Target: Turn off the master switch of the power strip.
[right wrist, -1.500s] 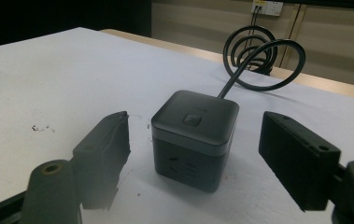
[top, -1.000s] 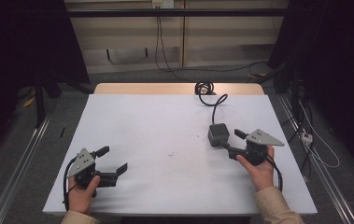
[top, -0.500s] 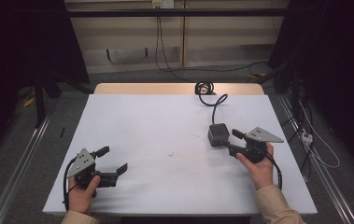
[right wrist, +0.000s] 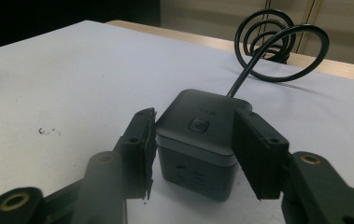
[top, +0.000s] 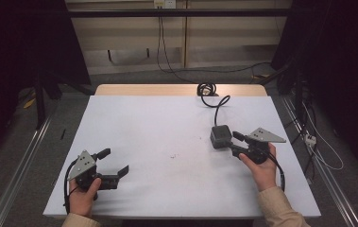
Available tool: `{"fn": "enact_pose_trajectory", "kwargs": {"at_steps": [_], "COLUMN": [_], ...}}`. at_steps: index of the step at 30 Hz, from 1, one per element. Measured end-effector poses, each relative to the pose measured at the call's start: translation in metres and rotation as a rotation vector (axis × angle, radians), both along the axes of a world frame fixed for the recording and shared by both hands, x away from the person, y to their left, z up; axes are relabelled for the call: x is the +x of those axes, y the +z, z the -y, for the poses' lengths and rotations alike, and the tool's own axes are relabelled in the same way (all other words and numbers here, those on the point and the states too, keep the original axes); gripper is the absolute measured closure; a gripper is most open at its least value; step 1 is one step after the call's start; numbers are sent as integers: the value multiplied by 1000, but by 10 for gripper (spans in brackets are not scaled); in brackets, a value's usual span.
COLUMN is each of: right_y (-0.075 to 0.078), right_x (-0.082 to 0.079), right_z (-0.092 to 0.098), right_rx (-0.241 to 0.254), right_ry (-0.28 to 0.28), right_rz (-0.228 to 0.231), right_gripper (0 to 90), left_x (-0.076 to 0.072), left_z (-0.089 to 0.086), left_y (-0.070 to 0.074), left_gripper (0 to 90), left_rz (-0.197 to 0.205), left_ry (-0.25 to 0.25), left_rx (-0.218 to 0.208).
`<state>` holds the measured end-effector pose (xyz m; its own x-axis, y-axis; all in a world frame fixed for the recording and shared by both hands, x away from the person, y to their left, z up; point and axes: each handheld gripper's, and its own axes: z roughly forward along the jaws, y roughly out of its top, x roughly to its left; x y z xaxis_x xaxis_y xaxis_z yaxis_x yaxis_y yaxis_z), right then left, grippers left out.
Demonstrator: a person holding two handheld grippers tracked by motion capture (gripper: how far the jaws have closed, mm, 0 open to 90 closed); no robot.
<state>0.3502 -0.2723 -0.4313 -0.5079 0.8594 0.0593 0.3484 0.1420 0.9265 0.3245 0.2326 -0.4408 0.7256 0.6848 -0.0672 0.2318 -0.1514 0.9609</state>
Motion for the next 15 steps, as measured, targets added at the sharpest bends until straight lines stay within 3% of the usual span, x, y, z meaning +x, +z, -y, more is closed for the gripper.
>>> {"fn": "enact_pose_trajectory", "kwargs": {"at_steps": [15], "right_y": [3], "right_x": [8], "right_z": [-5], "right_rx": [29], "right_ry": [22], "right_rz": [-26], "right_gripper": [658], "left_x": [0], "left_z": [1], "left_y": [-1], "left_gripper": [37], "left_rz": [-8], "left_ry": [-1], "left_rx": [-2]}}
